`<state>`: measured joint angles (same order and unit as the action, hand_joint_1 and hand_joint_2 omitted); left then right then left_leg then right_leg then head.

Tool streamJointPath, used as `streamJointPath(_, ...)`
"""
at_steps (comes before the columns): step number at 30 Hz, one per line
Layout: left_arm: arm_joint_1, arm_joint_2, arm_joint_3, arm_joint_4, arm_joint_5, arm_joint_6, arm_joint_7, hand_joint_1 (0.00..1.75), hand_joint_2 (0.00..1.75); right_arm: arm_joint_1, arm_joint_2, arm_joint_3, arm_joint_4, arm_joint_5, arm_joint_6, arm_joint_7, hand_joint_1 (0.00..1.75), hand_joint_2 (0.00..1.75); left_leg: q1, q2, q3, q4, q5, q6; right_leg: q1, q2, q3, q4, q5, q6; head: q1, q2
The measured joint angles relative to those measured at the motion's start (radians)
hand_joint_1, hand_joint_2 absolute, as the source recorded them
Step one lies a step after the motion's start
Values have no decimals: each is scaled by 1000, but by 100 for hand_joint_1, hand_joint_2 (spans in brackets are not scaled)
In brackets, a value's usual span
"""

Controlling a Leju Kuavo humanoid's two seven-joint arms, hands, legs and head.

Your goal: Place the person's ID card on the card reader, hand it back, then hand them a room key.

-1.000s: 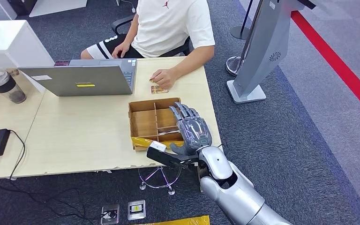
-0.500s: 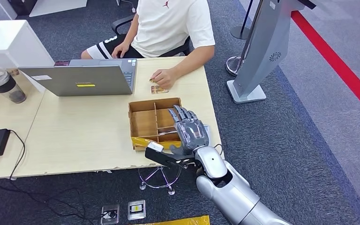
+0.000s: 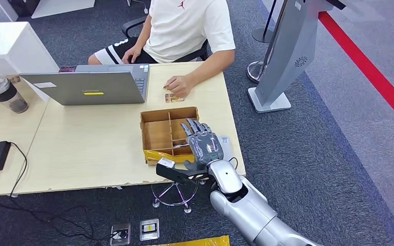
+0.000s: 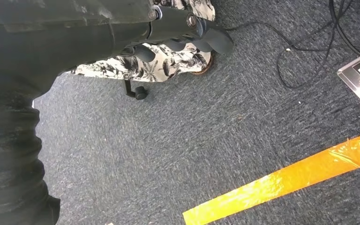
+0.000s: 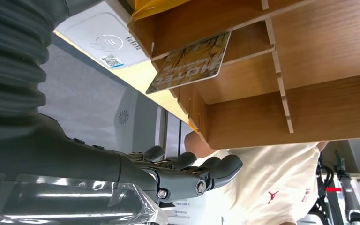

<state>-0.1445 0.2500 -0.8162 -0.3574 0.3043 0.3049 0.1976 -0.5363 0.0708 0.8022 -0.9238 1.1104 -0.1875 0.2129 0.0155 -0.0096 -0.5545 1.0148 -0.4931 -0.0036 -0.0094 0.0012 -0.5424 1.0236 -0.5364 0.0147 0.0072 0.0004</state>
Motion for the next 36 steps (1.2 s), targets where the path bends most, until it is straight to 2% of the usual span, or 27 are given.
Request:
streamJointPath(9,0,-3,13,0,-16,-6,0,0,175,-20,38,0,84,-6,-4,-19,35,175,0,0,0,0,0,0,0,0,0,0,0,0,0,0)
streamJointPath(14,1,-4,20,0,-21,-7,0,0,175,-29,58,0,127,-1,-7,-23,45,175,0,0,0,0,0,0,0,0,0,0,0,0,0,0)
streamJointPath(17,1,-5,27,0,-31,-12,0,0,175,-42,68,0,152,17,-18,-12,58,175,0,0,0,0,0,0,0,0,0,0,0,0,0,0)
streamJointPath(21,2,-8,38,0,-45,-14,0,0,175,-56,73,0,174,32,-30,4,49,175,0,0,0,0,0,0,0,0,0,0,0,0,0,0)
streamJointPath(29,4,-9,61,0,-74,-21,0,0,175,-67,74,0,202,45,-38,26,49,175,0,0,0,0,0,0,0,0,0,0,0,0,0,0)
streamJointPath(33,5,-9,68,0,-75,-23,0,0,175,-70,74,0,213,45,-40,27,56,175,0,0,0,0,0,0,0,0,0,0,0,0,0,0)
streamJointPath(36,5,-9,73,0,-78,-23,0,0,175,-71,74,0,220,46,-43,33,72,175,0,0,0,0,0,0,0,0,0,0,0,0,0,0)
